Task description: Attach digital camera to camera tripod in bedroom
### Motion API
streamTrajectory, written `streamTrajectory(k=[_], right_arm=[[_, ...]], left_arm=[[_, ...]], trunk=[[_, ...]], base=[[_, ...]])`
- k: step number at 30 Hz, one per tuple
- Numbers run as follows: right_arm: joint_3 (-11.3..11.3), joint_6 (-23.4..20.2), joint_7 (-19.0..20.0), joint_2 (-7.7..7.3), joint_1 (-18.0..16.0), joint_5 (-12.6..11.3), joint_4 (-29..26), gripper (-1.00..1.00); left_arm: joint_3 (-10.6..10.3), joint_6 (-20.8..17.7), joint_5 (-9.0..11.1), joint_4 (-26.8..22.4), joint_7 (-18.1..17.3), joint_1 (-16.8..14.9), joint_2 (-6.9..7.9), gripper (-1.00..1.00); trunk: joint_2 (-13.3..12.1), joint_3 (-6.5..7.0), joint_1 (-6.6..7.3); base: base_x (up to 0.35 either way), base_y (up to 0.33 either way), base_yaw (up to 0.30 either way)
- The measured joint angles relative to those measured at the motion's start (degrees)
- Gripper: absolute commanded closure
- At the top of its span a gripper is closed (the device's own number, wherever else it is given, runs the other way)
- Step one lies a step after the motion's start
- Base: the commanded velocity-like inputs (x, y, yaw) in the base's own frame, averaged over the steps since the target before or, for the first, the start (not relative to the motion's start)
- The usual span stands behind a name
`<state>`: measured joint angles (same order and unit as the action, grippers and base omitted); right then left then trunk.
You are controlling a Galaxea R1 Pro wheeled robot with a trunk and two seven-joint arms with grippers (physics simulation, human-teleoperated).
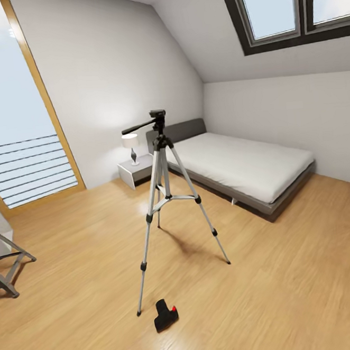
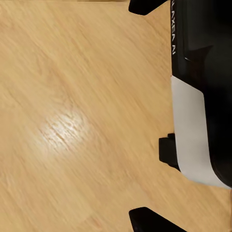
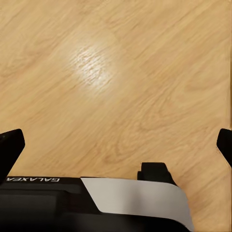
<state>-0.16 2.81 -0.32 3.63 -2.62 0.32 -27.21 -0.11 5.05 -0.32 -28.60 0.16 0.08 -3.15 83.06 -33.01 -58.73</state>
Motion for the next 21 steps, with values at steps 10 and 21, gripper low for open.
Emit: streamTrajectory(k=[10, 21], right_arm=[[-0.1, 0.0, 0.0, -0.04, 0.0, 0.0, -0.2, -1.0], [-0.1, 0.0, -0.1, -0.5, 0.0, -0.1, -0.4, -1.0]], left_arm=[[0.3, 0.0, 0.3, -0.1, 0.0, 0.0, 0.19, -1.0], [0.3, 0.1, 0.4, -0.4, 0.0, 0.0, 0.54, -1.0]], trunk=[[0.0, -0.41, 0.0], [0.0, -0.5, 0.0]], base=[[0.0, -0.017, 0.192], [0.0, -0.001, 0.023]])
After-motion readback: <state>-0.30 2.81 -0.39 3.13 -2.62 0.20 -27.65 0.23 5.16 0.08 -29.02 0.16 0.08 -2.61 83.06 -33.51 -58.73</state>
